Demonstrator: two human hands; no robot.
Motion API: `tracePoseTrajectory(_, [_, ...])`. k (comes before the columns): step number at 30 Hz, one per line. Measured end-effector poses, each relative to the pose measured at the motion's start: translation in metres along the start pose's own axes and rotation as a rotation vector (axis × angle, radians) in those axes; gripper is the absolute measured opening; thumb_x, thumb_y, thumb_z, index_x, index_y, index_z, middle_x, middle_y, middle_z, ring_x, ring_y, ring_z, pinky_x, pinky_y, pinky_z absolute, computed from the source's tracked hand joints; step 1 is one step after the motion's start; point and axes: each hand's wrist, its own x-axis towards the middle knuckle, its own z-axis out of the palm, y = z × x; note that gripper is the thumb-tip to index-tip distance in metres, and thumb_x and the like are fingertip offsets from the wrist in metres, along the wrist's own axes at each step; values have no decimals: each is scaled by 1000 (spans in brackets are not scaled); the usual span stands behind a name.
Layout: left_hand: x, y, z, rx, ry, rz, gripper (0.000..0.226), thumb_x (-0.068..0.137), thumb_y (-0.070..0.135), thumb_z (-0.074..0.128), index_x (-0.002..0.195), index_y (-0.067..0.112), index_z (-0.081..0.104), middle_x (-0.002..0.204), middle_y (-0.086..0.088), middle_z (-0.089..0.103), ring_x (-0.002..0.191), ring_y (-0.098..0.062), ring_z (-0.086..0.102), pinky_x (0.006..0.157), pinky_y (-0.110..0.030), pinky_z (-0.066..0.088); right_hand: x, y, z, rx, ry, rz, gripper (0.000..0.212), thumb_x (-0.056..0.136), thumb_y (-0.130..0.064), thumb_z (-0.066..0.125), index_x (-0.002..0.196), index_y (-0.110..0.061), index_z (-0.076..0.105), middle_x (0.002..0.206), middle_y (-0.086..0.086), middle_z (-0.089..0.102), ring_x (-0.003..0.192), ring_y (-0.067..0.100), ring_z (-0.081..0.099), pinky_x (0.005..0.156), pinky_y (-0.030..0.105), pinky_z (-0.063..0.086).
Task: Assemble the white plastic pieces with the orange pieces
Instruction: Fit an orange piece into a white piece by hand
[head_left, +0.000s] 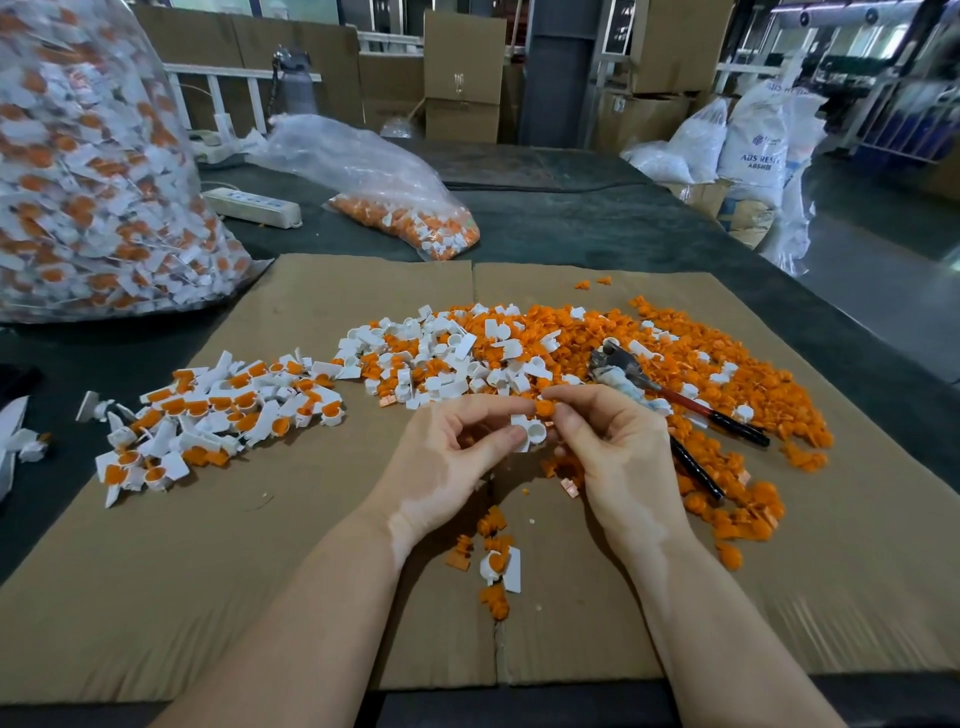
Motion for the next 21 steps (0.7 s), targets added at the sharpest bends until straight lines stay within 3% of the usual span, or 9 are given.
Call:
tracePoseTrajectory(6, [1,-3,1,2,39,-22,30,86,12,64,93,42,65,72,25,67,72,6,61,67,-4,42,1,0,1,-36,5,-23,21,90,-3,56,91,-20,69,79,-1,70,73,13,65,63,17,51])
tracePoseTrajectory(10, [3,-9,2,-50,129,-125,18,87,15,64,100,26,67,72,4,69,70,-5,64,70,-9,45,-1,-1,3,-169,32,-131,22,89,-3,58,90,-23,67,79,-12,66,78,1,62,67,11,48])
tracePoseTrajectory(13, [4,-9,2,-96,168,-184,13,86,14,65,97,18,68,76,-2,71,67,-5,66,62,-10,47,-4,1,7,-299,34,-220,16,86,-4,62,94,-16,69,85,-12,66,84,-1,61,73,8,45])
tracePoseTrajectory(21, [2,-5,3,-38,110,-157,7,84,11,66,85,17,67,73,-1,69,61,0,64,57,-8,46,-7,5,11,-619,129,-537,5,79,-1,72,82,-4,70,74,4,66,69,15,63,63,28,54])
